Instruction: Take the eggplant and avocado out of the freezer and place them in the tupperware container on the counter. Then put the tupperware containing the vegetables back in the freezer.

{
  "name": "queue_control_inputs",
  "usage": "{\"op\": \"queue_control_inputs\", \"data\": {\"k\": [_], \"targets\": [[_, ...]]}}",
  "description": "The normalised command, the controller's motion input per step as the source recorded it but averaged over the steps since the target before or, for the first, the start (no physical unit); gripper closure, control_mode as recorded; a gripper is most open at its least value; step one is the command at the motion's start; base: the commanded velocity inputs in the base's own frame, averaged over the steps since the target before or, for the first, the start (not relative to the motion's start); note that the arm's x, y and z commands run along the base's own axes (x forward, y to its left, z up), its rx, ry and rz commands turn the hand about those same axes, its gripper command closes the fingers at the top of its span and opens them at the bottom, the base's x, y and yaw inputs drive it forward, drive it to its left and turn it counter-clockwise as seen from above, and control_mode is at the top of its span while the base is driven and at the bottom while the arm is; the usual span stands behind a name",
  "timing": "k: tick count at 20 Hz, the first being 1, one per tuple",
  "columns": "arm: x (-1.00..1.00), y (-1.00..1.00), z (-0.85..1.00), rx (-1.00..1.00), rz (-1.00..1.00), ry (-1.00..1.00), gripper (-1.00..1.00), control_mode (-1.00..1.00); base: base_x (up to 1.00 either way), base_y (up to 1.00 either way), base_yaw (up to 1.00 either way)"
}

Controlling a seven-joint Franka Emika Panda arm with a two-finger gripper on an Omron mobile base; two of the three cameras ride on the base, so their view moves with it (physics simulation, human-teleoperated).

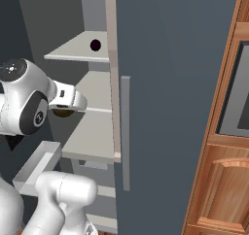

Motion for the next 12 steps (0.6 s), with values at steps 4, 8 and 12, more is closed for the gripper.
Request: {"op": "queue_control_inputs", "data": {"k": [4, 8, 12], "targets": [[0.00, 0.00, 0.00, 0.00, 0.00, 0.00, 1.00, -1.00, 0.00, 0.00, 0.00], [0.00, 0.00, 0.00, 0.00, 0.00, 0.00, 1.00, -1.00, 0.00, 0.00, 0.00], [-0.01, 0.00, 0.00, 0.00, 0.00, 0.00, 1.00, 1.00, -0.33, 0.00, 0.00]]}}
